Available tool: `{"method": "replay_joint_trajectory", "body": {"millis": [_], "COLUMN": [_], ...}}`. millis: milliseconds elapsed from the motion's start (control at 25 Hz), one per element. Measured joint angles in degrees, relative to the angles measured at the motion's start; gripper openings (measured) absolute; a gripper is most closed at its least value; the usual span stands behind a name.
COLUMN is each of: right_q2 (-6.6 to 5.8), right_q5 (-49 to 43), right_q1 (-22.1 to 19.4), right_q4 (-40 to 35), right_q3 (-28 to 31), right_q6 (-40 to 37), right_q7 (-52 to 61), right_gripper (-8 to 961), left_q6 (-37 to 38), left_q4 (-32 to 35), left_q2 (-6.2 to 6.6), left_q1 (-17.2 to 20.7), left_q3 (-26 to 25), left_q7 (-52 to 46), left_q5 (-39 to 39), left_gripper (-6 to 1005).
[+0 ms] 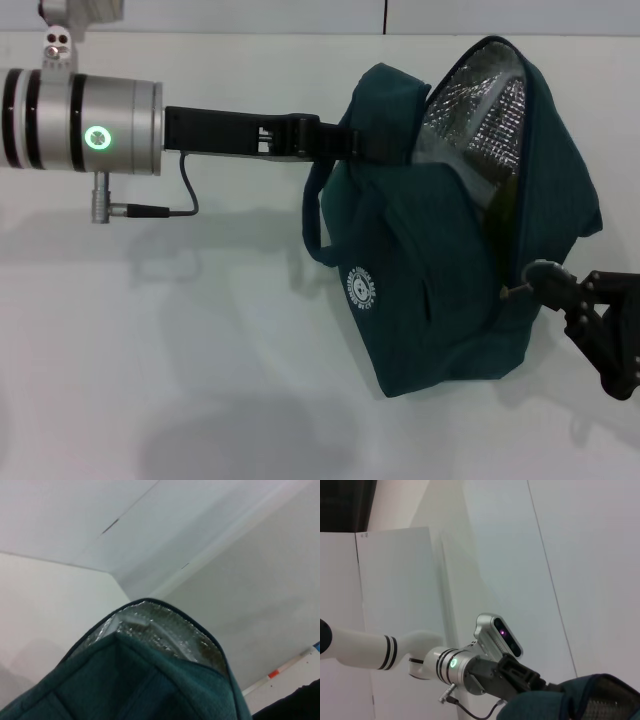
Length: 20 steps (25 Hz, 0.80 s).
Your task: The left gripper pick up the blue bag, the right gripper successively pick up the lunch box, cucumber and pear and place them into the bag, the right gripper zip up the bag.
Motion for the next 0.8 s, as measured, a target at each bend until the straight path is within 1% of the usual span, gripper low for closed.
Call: {"method": "replay_joint_trajectory", "body": {"millis": [280, 480, 640, 800], "right_q2": [0.08, 0.13, 0.28, 0.37], "right_q5": [-0.1, -0.1, 0.6, 2.7], "right_q1": [0.5, 0.7, 0.9, 2.2], "right_q4": [0.0, 0.0, -0.2, -0.5], "right_q3": [-0.8, -0.8, -0.8, -0.8], "right_q6": [0.1, 0.1, 0.1, 0.2], "right_q7": [0.1, -0.1, -1.1, -2.6], "right_gripper": [3, 4, 4, 4], "left_q6": [-0.1, -0.3, 0.7, 3.0], "left_q4": [-1.3, -1.1, 0.0, 0.1], "left_q2": [-0.21, 0.02, 0.13, 0.19], "left_q1": [2.8, 4.1, 6.6, 9.4], "left_q3": [0.0, -0.7, -0.7, -0.7], "left_q7": [7.3, 10.1, 15.9, 20.3], "left_q5": [-6.0, -7.9, -12.2, -15.4], "left_gripper": [116, 342, 505, 679]}}
